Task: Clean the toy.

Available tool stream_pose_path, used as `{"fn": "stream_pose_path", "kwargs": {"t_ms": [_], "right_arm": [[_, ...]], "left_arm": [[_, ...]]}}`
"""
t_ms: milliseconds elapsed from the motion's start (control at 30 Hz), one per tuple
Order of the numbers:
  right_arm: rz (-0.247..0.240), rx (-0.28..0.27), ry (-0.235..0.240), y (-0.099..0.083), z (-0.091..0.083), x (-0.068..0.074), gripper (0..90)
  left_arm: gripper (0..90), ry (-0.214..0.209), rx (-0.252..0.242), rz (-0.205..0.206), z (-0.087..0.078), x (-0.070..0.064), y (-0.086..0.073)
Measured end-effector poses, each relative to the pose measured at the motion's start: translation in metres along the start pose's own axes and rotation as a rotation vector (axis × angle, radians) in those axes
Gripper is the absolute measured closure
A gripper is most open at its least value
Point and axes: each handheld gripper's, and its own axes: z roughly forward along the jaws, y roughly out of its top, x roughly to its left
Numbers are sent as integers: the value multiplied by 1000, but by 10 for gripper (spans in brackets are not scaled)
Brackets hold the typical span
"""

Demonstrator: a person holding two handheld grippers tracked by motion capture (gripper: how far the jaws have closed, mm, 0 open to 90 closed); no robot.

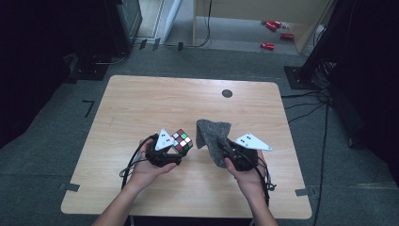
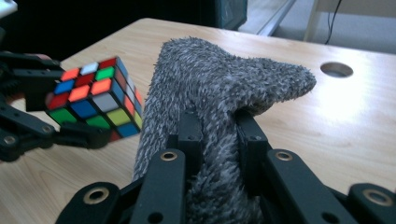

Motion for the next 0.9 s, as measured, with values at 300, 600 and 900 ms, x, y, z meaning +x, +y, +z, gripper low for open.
{"fn": "stream_pose_path", "kwargs": {"t_ms": [300, 600, 900], "right_arm": [[-19, 3, 19, 0, 2, 10, 761], [-36, 15, 42, -4, 9, 25, 759], [-126, 7, 39, -5, 13, 48, 760]], "left_arm": [[350, -56, -12, 30, 3, -9, -5], [350, -54, 36, 58, 12, -14, -12], [351, -49, 96, 121, 18, -28, -7]]}}
